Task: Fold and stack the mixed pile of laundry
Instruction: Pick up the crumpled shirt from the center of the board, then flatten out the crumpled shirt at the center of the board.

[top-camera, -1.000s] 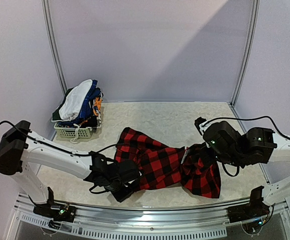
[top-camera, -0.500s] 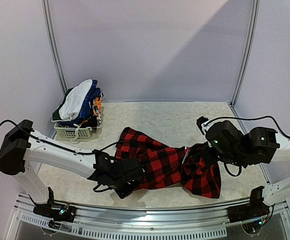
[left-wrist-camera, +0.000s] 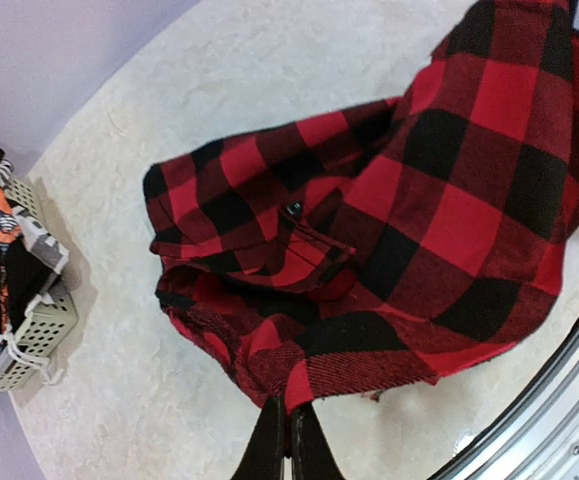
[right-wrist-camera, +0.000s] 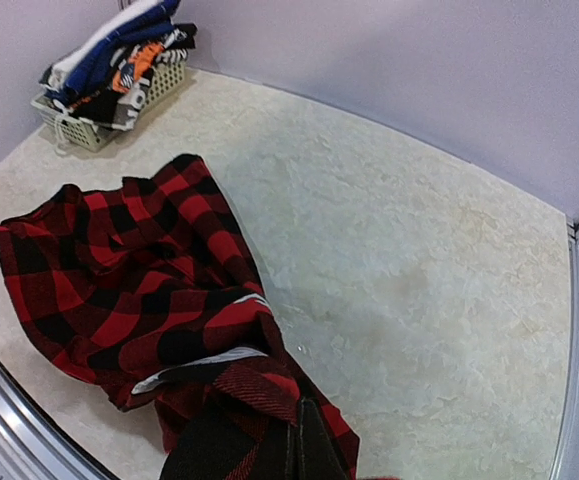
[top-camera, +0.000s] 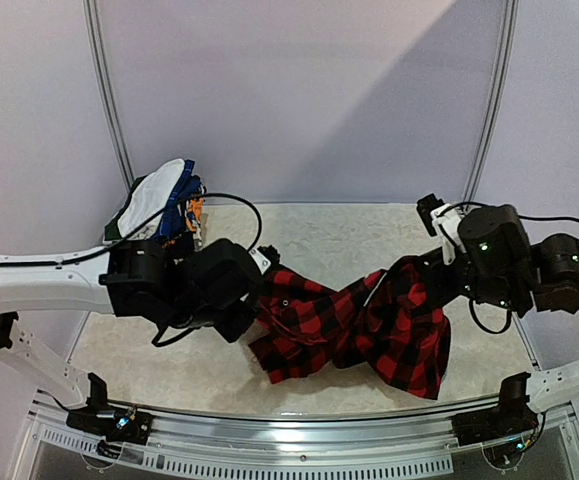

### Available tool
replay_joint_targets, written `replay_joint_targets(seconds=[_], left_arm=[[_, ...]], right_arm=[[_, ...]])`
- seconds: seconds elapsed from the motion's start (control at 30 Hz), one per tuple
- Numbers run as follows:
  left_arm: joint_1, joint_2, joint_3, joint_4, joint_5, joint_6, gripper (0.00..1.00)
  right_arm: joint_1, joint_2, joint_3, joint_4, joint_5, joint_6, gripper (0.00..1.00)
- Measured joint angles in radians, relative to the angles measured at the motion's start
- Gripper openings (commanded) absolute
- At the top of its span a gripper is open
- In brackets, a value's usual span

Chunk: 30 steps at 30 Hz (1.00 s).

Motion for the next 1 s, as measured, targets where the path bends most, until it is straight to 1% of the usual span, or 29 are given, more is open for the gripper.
replay_joint_targets(seconds=[0.3,0.47,0.53,0.67,0.83,1.0], left_arm=[[0.0,-0.048,0.196,-0.092,-0.147,0.041,0.0],[0.001,-0.077,0.297,-0.103,-0.206,0.091,0.0],[0.002,-0.079,0.364,-0.109,-0.224,0.119,0.0],[0.002,-0.089,0.504,-0.105,-0.248,0.18,0.0],[0.002,-0.118,0.633,-0.1,-0.251,0.277,0.0],[0.002,-0.115,0.807,-0.1,-0.256,0.379,0.0]], right_arm=[[0.0,-0.063,0.189,-0.003,-0.058,-0.122,0.0],[-0.001,-0.063,0.316,-0.024,-0.09,-0.187,0.0],[-0.001,-0.055,0.373,-0.035,-0.108,-0.208,0.0],[-0.001,-0.02,0.516,-0.057,-0.151,-0.258,0.0],[-0.001,0.013,0.675,-0.085,-0.193,-0.303,0.0],[-0.001,0.087,0.922,-0.133,-0.204,-0.331,0.0]])
